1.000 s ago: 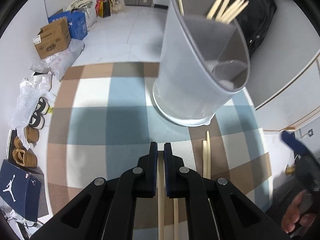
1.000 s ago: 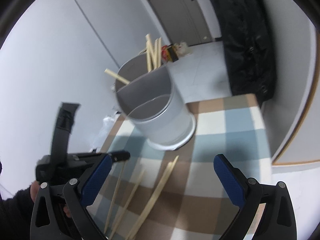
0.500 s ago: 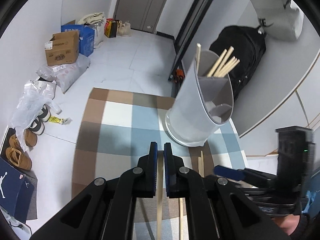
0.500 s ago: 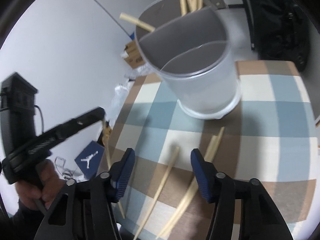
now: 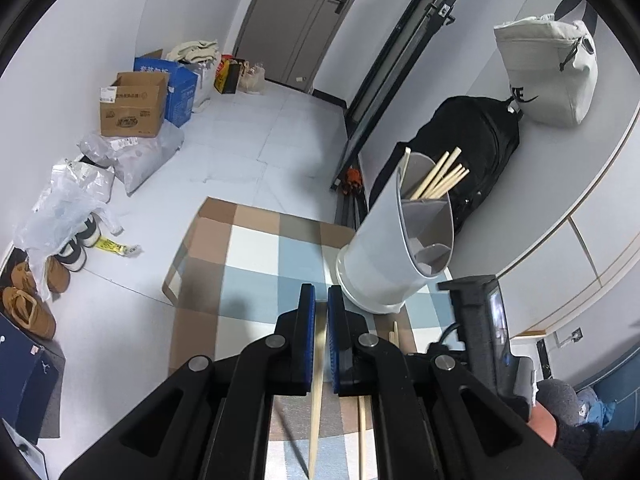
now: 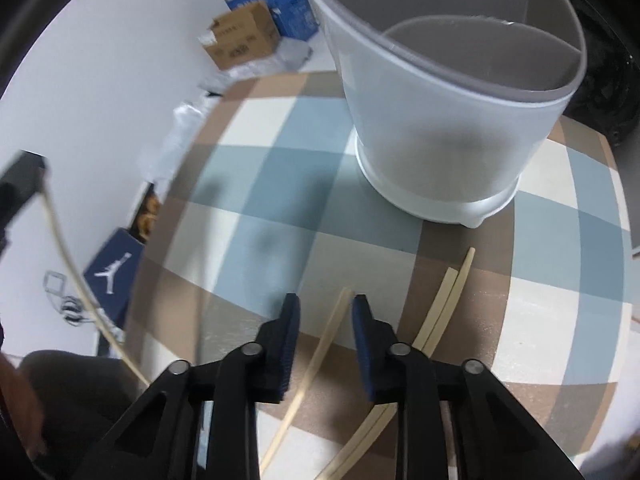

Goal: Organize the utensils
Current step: 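Lift the held chopstick with the left gripper while the right grasps another, then carry both held chopsticks up over the white utensil holder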

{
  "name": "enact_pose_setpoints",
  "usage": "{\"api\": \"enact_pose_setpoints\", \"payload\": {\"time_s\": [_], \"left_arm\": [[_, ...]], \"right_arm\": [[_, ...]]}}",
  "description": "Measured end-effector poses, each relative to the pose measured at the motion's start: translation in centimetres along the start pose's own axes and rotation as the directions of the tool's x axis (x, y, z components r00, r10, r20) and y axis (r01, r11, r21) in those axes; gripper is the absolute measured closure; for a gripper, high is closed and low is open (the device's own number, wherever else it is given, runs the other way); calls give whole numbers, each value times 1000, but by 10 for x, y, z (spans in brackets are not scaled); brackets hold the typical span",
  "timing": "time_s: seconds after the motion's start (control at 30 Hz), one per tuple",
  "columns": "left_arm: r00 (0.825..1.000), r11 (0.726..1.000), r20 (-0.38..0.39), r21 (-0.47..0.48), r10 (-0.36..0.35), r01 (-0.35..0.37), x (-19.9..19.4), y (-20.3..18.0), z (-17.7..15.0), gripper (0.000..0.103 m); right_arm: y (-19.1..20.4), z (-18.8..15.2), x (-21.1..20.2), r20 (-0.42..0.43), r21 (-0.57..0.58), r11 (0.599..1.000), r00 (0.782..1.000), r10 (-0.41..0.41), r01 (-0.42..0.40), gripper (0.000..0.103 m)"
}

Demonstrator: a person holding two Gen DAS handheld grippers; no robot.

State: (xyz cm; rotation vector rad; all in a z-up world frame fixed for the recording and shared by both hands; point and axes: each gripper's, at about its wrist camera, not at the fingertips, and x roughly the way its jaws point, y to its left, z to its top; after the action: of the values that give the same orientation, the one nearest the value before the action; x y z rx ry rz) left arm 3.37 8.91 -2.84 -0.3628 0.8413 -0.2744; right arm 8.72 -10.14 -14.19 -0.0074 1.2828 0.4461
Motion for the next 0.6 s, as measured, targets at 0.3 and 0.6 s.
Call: {"api": "enact_pose_setpoints", "payload": {"time_s": [0.3, 0.6], "left_arm": [[1000, 1000, 20, 17, 1, -2, -9, 4, -2, 101], [1000, 1000, 31, 24, 1, -2, -15, 7, -3, 101]], "right_arm": [[8, -6, 9, -7, -44, 989, 990, -140, 140, 94], [-4, -11, -10, 67, 22, 995, 992, -103, 101, 98]]}}
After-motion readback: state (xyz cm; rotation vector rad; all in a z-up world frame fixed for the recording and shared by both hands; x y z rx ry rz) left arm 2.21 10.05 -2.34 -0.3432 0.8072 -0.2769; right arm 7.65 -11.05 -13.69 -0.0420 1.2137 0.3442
